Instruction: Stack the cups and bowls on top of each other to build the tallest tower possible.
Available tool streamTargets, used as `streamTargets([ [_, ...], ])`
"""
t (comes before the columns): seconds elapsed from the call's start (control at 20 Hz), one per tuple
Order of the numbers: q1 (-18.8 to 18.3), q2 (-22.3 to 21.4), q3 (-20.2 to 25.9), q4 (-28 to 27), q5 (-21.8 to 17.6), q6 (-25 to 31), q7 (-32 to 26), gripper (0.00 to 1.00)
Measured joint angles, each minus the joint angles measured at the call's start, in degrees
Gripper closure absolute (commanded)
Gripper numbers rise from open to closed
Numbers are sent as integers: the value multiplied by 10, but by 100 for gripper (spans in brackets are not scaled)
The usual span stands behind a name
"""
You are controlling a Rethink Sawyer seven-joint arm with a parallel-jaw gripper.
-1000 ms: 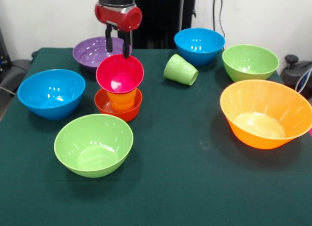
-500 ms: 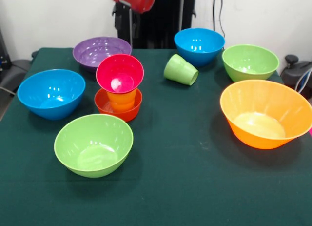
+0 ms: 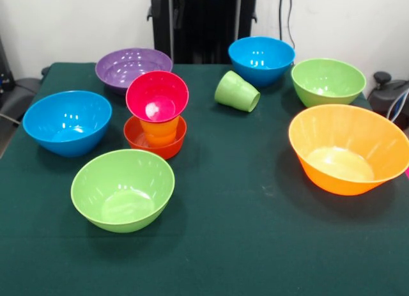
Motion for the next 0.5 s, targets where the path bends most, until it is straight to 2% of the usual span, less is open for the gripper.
streamTargets([
  [0.2, -1, 0, -1, 1, 17, 0, 10, 0],
  [0.5, -26, 5, 15, 8, 46, 0, 14, 0],
])
